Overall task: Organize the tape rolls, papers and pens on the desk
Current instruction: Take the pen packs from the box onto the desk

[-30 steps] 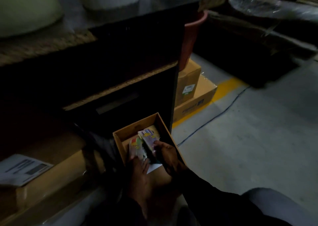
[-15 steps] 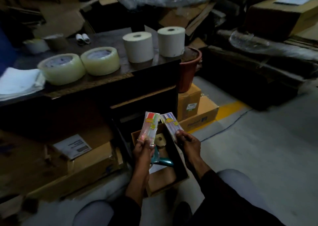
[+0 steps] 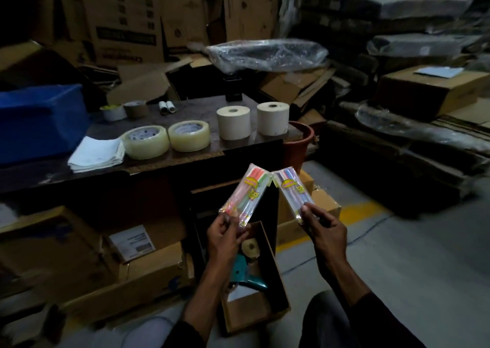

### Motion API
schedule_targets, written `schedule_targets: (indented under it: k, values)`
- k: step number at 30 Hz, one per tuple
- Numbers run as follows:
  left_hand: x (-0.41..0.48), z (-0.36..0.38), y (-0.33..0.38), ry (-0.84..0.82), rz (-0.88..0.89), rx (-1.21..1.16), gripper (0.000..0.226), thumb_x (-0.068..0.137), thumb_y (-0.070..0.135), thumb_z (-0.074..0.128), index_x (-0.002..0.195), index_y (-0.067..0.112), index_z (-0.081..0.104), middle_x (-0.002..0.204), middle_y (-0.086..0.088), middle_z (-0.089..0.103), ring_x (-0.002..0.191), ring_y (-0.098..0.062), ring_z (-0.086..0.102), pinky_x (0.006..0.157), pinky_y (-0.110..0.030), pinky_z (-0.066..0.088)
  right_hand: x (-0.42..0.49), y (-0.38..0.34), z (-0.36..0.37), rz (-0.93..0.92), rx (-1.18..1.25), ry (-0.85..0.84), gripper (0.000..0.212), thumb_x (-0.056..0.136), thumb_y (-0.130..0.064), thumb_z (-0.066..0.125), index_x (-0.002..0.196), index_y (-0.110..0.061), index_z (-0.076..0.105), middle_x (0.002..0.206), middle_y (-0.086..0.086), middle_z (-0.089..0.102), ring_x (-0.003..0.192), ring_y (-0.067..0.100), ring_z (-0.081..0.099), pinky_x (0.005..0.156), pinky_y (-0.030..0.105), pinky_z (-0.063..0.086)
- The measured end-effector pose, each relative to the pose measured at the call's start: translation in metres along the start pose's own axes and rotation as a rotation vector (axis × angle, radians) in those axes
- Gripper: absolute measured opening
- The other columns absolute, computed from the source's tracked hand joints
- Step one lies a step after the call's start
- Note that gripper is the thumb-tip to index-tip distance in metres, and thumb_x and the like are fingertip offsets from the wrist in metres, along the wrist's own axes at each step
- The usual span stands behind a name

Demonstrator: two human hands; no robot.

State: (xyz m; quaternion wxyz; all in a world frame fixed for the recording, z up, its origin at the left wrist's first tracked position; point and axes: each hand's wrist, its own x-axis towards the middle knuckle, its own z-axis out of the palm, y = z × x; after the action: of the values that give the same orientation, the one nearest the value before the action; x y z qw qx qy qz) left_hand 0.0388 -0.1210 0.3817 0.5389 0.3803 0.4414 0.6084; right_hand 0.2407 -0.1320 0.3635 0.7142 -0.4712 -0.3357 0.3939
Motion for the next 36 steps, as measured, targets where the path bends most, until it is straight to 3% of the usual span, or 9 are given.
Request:
schedule_targets:
  k: [3,9,14,18,21,23,28,32,36]
  values:
    - [-0.001,-0.004,0.039,-0.046,-0.003,0.028,0.011,0.098,0.017,0.051,0.102,0.009,0.058,0.1,-0.01,0.066,0.08,-0.019,0.071,0.072,-0.028,0.059,0.004,-0.029,0.004,-0.066,-0.037,-0.042,0.018,0.077,-0.024,0.08,0.095,-0.021,0.079,0.101,0.003,0.077,0.092,0.018,0.071,0.076,0.026,0.058]
    - [0.009,-0.025,0.112,-0.123,-0.049,-0.038,0.014,0.098,0.021,0.051,0.105,0.017,0.063,0.097,-0.01,0.073,0.074,-0.017,0.073,0.068,-0.03,0.06,0.016,-0.065,0.028,-0.127,-0.029,-0.102,0.032,0.066,-0.034,0.086,0.095,-0.023,0.08,0.102,0.009,0.076,0.09,0.018,0.07,0.082,0.029,0.058]
    - [0.025,-0.047,0.164,-0.12,-0.027,-0.004,0.018,0.099,0.017,0.049,0.109,0.01,0.062,0.087,-0.011,0.075,0.071,-0.018,0.073,0.075,-0.035,0.059,0.03,-0.09,0.062,-0.142,-0.033,-0.199,0.061,0.052,-0.049,0.092,0.104,-0.02,0.078,0.098,0.005,0.077,0.088,0.015,0.072,0.078,0.024,0.058]
    - [0.054,-0.067,0.212,-0.073,0.037,0.098,0.019,0.098,0.015,0.052,0.108,0.003,0.061,0.092,-0.017,0.07,0.068,-0.017,0.072,0.075,-0.034,0.059,0.05,-0.119,0.104,-0.18,-0.052,-0.264,0.03,0.073,-0.022,0.081,0.102,-0.021,0.077,0.093,0.002,0.078,0.083,0.015,0.072,0.073,0.026,0.06]
    - [0.084,-0.083,0.245,-0.063,0.041,0.16,0.02,0.097,0.016,0.054,0.108,0.001,0.063,0.093,-0.018,0.072,0.067,-0.018,0.072,0.06,-0.029,0.061,0.076,-0.142,0.142,-0.226,-0.085,-0.296,0.022,0.079,-0.017,0.078,0.1,-0.024,0.076,0.089,-0.007,0.076,0.078,0.008,0.069,0.068,0.021,0.058]
    - [0.112,-0.094,0.264,-0.047,0.029,0.218,0.018,0.096,0.017,0.056,0.105,0.004,0.064,0.088,-0.014,0.075,0.068,-0.019,0.073,0.056,-0.027,0.06,0.1,-0.154,0.17,-0.248,-0.111,-0.345,0.025,0.077,-0.02,0.078,0.103,-0.021,0.075,0.094,-0.004,0.074,0.081,0.01,0.07,0.075,0.024,0.058]
    - [0.193,-0.121,0.29,-0.051,0.025,0.38,0.015,0.092,0.018,0.06,0.101,0.008,0.067,0.088,-0.011,0.076,0.079,-0.023,0.074,0.074,-0.038,0.061,0.165,-0.167,0.235,-0.158,-0.112,-0.505,0.038,0.076,-0.017,0.075,0.113,-0.014,0.07,0.09,0.01,0.07,0.071,0.012,0.069,0.071,0.026,0.06]
    - [0.254,-0.132,0.297,-0.055,-0.099,0.461,0.021,0.092,0.018,0.061,0.108,0.007,0.067,0.098,-0.015,0.075,0.083,-0.022,0.074,0.065,-0.032,0.061,0.22,-0.154,0.271,-0.071,-0.236,-0.576,0.048,0.074,-0.02,0.075,0.121,-0.012,0.066,0.1,0.017,0.07,0.075,0.02,0.067,0.089,0.041,0.055]
    - [0.298,-0.137,0.3,-0.062,-0.219,0.503,0.023,0.092,0.021,0.06,0.111,0.008,0.066,0.094,-0.011,0.076,0.072,-0.016,0.073,0.054,-0.024,0.056,0.253,-0.146,0.291,0.01,-0.298,-0.609,0.042,0.083,-0.01,0.071,0.123,-0.005,0.063,0.109,0.028,0.065,0.088,0.034,0.061,0.076,0.035,0.06]
